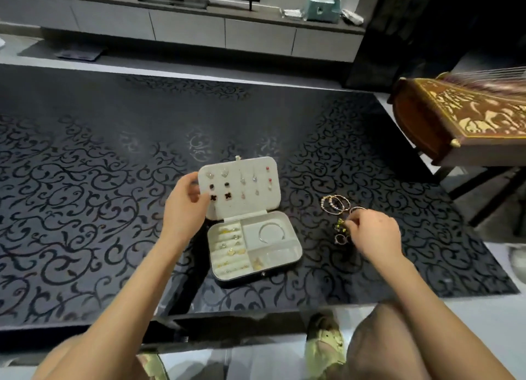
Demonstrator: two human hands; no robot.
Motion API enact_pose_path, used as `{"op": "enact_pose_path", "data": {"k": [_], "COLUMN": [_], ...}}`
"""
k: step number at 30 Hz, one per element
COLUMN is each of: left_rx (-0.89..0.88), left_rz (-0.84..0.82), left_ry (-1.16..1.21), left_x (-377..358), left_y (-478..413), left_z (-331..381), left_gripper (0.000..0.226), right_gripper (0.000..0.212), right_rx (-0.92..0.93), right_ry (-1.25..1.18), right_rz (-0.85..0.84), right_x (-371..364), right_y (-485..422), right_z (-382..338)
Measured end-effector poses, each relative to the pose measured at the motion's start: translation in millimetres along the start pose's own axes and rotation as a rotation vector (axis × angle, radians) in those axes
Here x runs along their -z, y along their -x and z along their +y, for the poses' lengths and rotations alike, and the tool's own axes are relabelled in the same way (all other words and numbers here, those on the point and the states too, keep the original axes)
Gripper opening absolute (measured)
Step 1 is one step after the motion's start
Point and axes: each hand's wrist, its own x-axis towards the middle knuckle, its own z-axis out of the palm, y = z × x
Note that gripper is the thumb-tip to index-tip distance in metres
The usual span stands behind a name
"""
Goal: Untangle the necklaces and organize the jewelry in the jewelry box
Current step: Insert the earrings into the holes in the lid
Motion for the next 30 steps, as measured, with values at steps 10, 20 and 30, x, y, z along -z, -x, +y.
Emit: {"op": "enact_pose_path", "data": {"k": [10,20,30], "left_rx": [0.102,0.109,0.026], "left_rz": [0.002,-0.12,-0.18], "left_ry": [0.091,0.142,0.285], "left_x": [-6,-1,7], "left_y": [-2,-1,7], "left_z": [0,1,7], "left_gripper": [0.047,0.028,0.011], "right_gripper": [0.02,0.009,0.009], "right_rx": [-0.038,-0.012,-0.531], "right_ry": [-0.049,-0.564,-1.951], "right_rz": [-0.13,-0.075,-0.817], "right_x": [-11,8,14], "right_y": [-24,-17,2], "right_z": [-11,-31,-172]}}
